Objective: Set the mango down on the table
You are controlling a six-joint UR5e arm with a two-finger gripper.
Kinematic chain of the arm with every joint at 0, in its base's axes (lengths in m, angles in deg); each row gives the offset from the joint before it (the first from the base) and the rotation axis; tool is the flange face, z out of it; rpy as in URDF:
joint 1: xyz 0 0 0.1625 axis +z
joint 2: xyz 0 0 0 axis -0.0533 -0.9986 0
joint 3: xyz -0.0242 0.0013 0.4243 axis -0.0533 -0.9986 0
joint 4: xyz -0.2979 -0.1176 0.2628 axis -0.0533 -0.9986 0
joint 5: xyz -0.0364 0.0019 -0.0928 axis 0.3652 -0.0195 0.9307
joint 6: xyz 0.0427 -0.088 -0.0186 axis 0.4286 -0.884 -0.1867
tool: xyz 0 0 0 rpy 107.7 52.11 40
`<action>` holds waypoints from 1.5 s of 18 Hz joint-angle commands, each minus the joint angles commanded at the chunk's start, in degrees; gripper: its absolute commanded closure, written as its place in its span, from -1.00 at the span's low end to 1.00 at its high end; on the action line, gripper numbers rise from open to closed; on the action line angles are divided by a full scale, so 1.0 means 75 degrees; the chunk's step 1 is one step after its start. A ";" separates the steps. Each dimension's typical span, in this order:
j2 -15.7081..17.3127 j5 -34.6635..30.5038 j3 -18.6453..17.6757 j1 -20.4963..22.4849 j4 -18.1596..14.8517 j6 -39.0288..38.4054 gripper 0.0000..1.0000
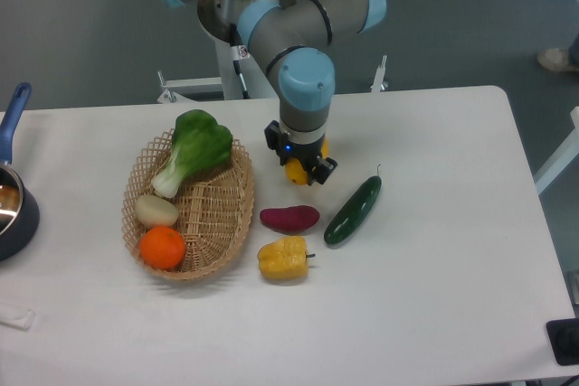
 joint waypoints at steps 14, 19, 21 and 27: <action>0.0692 0.0059 0.0338 0.0620 0.0339 0.0070 -1.00; 0.0306 0.0059 0.1322 0.1451 0.0422 0.0374 -1.00; -0.0010 0.0071 0.1662 0.1780 0.0422 0.0515 -1.00; -0.0901 0.0059 0.2670 0.2366 0.0410 0.1675 -1.00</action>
